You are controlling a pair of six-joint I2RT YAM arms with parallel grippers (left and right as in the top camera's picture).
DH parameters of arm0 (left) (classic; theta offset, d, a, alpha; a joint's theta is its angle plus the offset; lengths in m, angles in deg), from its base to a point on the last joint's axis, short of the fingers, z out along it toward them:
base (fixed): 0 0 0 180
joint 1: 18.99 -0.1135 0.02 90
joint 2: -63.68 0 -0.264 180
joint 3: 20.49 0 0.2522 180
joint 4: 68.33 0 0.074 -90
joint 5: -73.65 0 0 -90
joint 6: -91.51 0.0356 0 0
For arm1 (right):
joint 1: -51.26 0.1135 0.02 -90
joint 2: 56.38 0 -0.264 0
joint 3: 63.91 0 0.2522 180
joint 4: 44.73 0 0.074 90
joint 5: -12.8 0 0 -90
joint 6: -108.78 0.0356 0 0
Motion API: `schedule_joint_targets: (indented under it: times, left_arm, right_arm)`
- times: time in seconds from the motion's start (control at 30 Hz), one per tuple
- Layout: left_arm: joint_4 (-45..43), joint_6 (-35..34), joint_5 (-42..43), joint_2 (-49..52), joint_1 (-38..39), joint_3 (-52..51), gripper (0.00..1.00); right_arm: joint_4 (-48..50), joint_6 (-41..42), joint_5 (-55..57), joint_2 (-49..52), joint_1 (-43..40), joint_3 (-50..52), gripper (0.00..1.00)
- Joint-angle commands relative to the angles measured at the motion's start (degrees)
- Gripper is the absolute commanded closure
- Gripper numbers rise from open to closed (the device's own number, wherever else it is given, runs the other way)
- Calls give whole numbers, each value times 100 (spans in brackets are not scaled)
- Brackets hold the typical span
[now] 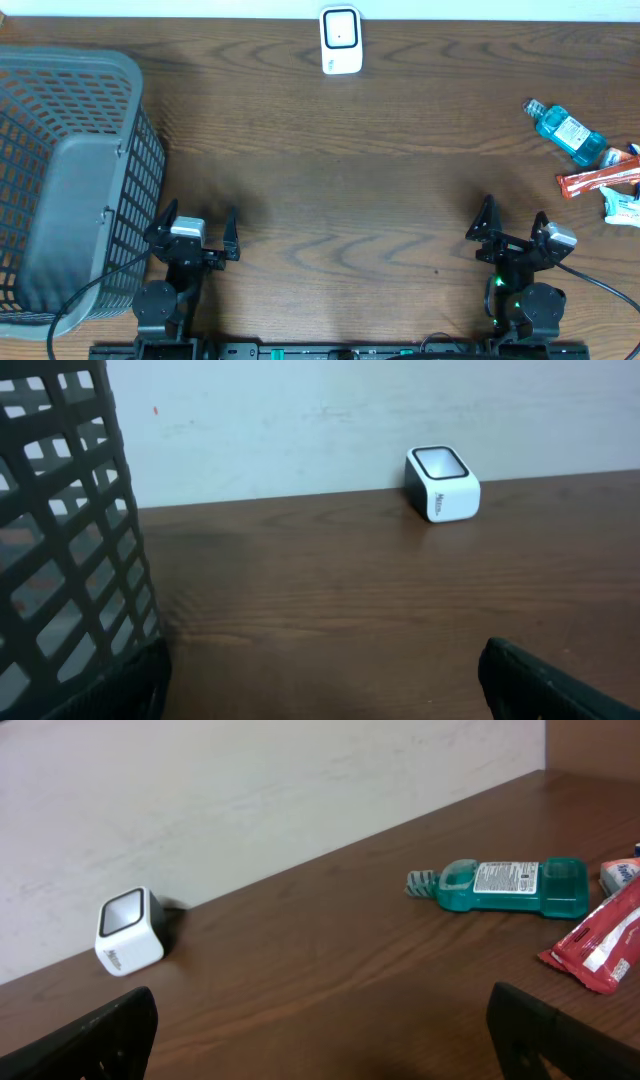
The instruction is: Scan the item barcode
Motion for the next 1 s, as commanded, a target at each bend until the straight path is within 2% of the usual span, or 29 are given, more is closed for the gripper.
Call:
schedule_joint_targets:
  times: [0.0, 0.97]
  left_arm:
    - [216, -184, -22, -48, 26, -94, 2]
    - [208, -179, -24, -37, 120, -94, 2]
  right_arm:
    - [-2, 76, -13, -24, -79, 22, 1]
    - [-2, 76, -11, -24, -79, 22, 1]
